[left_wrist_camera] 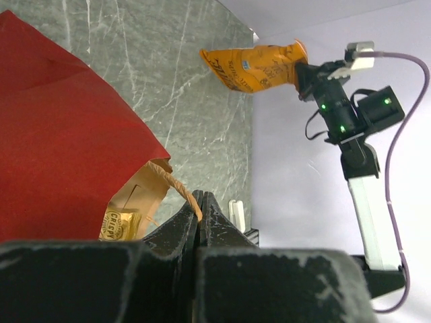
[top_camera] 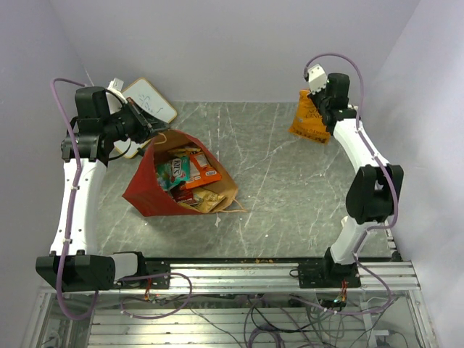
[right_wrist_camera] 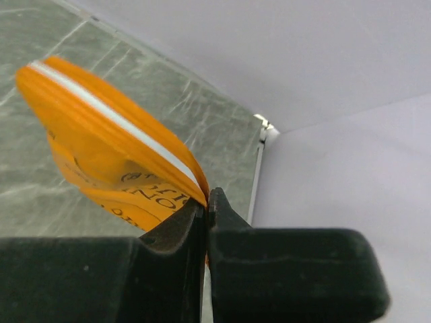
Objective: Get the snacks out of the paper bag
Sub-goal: Place the snack at the center of the board, then take out the snack from the paper bag.
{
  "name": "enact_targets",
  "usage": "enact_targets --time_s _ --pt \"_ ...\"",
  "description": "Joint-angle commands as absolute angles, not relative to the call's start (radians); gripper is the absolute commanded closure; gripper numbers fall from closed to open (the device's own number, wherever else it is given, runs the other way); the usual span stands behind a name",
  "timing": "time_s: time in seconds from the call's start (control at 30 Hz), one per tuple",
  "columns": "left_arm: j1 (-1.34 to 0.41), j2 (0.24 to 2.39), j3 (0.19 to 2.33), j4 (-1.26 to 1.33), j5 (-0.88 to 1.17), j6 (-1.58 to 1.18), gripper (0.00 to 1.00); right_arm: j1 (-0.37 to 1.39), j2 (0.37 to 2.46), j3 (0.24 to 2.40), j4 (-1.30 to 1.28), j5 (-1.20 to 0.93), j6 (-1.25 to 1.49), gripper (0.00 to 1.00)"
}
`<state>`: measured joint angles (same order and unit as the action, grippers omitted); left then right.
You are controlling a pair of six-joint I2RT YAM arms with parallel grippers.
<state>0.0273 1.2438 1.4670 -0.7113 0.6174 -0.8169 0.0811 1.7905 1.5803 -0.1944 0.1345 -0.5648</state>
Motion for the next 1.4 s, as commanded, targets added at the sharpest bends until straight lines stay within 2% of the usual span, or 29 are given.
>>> enact_targets --time_s 0.0,0.17,0.43,0.47,0.6,0.77,0.83,0.9,1.07,1.23,1.37 --pt "0.041 1.220 1.485 -0.682 0.661 -0.845 0.93 0.061 1.858 1.704 -0.083 0.134 -0.679 1.00" --pt "0.040 1.235 1.495 -0.690 0.662 -0.840 0.93 0.088 1.875 1.662 -0.142 0.071 -0.654 1.00" --pt "0.041 1.232 1.471 -0.679 0.666 -0.838 0.93 0.289 1.673 1.177 -0.113 0.128 -0.448 1.00" --pt "0.040 1.228 1.461 -0.668 0.667 -0.846 0.93 0.299 1.645 1.138 -0.127 0.093 -0.389 0.96" --pt "0.040 1.223 1.434 -0.642 0.675 -0.854 0.93 0.323 1.531 1.022 -0.161 -0.035 -0.221 0.68" --pt "0.040 1.227 1.434 -0.673 0.672 -0.816 0.93 0.325 1.424 1.018 -0.273 -0.273 -0.161 0.48" --pt "0.040 1.227 1.428 -0.669 0.674 -0.818 0.93 0.325 1.399 1.031 -0.312 -0.385 -0.160 0.36" --pt "0.040 1.224 1.424 -0.657 0.679 -0.824 0.93 0.326 1.372 1.033 -0.325 -0.422 -0.105 0.31" --pt "0.040 1.214 1.422 -0.672 0.675 -0.806 0.93 0.374 1.287 0.966 -0.270 -0.487 -0.036 0.28" --pt "0.039 1.172 1.332 -0.604 0.715 -0.876 0.93 0.518 1.239 0.963 -0.224 -0.489 -0.048 0.30" --pt "0.038 1.151 1.289 -0.586 0.734 -0.897 0.93 0.675 1.220 0.990 -0.183 -0.527 -0.179 0.33"
